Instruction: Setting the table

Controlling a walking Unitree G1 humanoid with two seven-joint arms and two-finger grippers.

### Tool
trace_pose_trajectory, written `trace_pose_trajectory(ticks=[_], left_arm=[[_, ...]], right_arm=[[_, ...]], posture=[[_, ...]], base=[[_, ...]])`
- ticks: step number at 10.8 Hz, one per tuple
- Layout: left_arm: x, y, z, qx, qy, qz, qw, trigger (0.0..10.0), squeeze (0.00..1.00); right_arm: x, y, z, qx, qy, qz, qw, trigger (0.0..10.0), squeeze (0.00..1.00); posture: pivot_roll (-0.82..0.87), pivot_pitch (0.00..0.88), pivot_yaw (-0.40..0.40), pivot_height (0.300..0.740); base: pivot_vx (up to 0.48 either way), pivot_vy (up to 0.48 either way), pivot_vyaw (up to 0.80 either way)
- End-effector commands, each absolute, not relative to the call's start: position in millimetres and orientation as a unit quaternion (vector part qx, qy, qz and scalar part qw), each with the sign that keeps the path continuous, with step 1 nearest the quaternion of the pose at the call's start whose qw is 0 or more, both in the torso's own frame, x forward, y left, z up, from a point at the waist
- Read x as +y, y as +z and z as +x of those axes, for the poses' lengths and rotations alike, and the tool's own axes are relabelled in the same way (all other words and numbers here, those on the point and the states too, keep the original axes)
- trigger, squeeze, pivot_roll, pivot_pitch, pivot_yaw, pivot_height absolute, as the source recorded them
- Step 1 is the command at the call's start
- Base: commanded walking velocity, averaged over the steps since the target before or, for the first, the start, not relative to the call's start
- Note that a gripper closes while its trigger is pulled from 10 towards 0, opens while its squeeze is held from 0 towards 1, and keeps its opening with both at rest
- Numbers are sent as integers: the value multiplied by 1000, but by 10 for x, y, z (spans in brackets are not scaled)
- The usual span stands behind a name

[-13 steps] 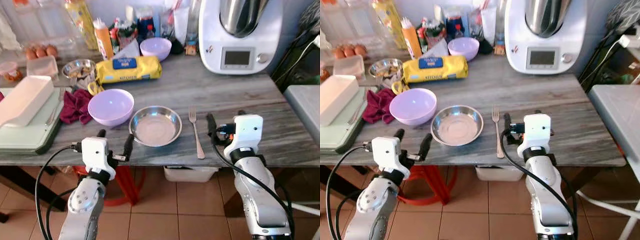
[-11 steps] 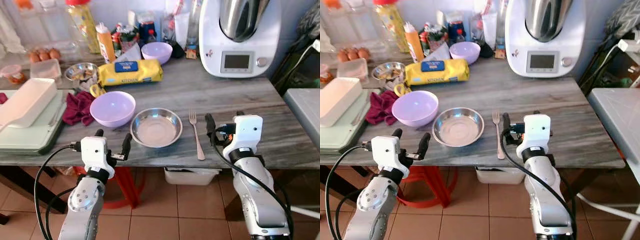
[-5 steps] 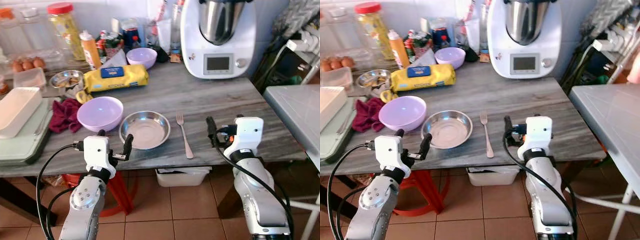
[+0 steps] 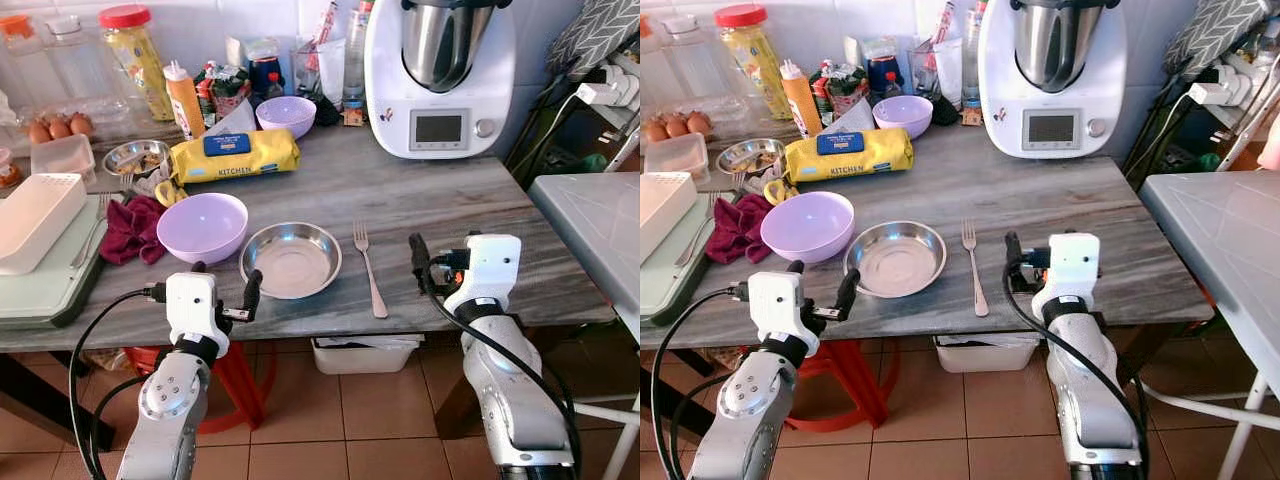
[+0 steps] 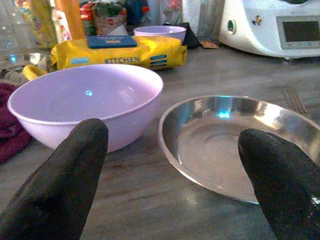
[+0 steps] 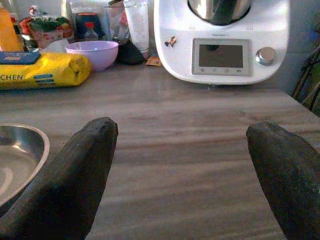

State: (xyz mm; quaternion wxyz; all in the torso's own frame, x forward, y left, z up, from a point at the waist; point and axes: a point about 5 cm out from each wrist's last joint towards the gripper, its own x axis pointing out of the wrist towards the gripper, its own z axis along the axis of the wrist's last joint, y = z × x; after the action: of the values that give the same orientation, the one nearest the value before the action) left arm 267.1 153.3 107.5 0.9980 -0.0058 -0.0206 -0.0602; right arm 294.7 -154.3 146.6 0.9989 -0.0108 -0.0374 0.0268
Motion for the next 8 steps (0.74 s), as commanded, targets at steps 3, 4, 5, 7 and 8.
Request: trace_pose_trajectory(ticks=[3, 4, 5, 7, 8], left_arm=[[1579, 1072, 2690, -14, -49, 4, 999, 10000, 0], [1581, 1076, 2695, -14, -47, 5, 999, 10000, 0], [1581, 1075, 2697, -14, -46, 6, 999, 10000, 0], [1572, 1076, 2698, -13, -48, 8, 999, 10000, 0], [1570, 1068, 2700, -10, -47, 9, 999, 10000, 0]], right_arm=[[-1545, 1502, 2988, -45, 24, -8, 999, 10000, 0], [-1538, 1508, 2999, -47, 23, -7, 999, 10000, 0], [-1522, 1507, 3002, -48, 25, -6, 999, 10000, 0], [-1513, 1495, 2996, -47, 25, -6, 999, 10000, 0], [-1516, 1496, 2996, -46, 25, -5, 999, 10000, 0]], posture=[[-34, 60, 55, 740], [-34, 62, 60, 740], [-35, 62, 63, 740], [-36, 65, 65, 740], [-39, 68, 66, 740]], base=[[-195, 0, 0], [0, 0, 0], [-304, 0, 0], [-150, 0, 0], [-274, 0, 0]])
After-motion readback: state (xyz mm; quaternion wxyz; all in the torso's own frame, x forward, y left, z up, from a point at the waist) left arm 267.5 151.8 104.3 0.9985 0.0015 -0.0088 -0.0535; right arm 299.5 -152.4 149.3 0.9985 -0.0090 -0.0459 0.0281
